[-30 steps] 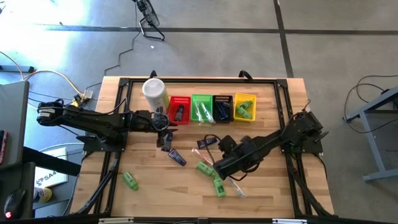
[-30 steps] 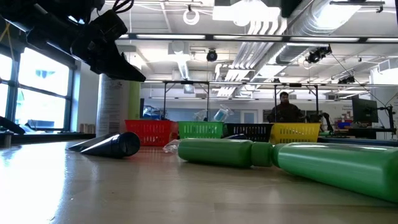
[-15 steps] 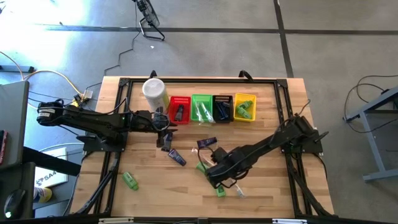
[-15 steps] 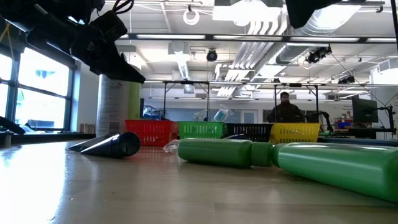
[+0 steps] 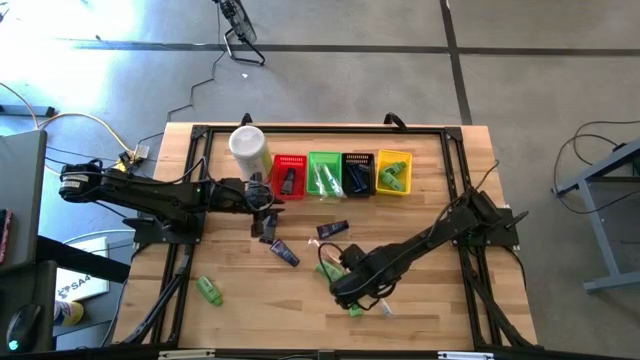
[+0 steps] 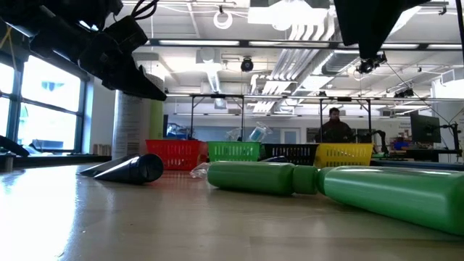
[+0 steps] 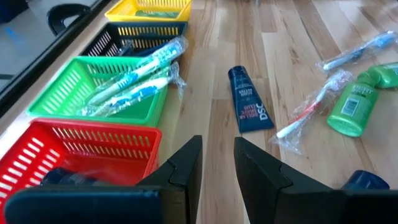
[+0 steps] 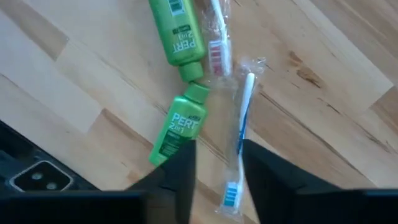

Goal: Pick & Place Travel size toiletries
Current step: Put the green shampoo into the yellow bin

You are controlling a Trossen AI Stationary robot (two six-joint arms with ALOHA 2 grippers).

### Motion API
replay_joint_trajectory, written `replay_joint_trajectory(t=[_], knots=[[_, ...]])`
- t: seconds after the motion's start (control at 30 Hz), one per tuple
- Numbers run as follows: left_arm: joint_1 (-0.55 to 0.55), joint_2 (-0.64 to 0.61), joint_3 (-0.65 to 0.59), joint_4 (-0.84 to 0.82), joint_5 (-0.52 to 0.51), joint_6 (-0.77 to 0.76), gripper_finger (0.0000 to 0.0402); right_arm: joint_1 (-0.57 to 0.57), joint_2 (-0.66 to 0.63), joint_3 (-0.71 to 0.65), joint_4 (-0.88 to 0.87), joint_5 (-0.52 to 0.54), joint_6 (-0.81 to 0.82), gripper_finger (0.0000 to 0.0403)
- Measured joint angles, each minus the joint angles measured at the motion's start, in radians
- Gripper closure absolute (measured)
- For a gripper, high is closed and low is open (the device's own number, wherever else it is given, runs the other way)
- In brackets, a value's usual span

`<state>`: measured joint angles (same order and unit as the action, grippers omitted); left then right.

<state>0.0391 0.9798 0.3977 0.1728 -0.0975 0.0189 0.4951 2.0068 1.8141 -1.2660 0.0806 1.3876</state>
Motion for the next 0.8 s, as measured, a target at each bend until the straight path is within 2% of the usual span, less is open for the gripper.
replay_joint_trajectory(t=[0.17, 0.33, 0.8], knots=[[0.000, 0.000, 0.000, -0.014, 0.000, 0.000, 0.0313, 0.018, 0.018, 0.000, 0.023, 0.090, 0.112, 0.0197], [0.000, 0.000, 0.000, -0.019, 0.000, 0.000, 0.0313, 0.025, 0.034, 0.000, 0.045, 0.079, 0.155, 0.0149], [0.000, 0.000, 0.000, -0.027, 0.000, -0.001, 0.0313, 0.015, 0.111, 0.002, 0.113, -0.008, 0.131, 0.0140]])
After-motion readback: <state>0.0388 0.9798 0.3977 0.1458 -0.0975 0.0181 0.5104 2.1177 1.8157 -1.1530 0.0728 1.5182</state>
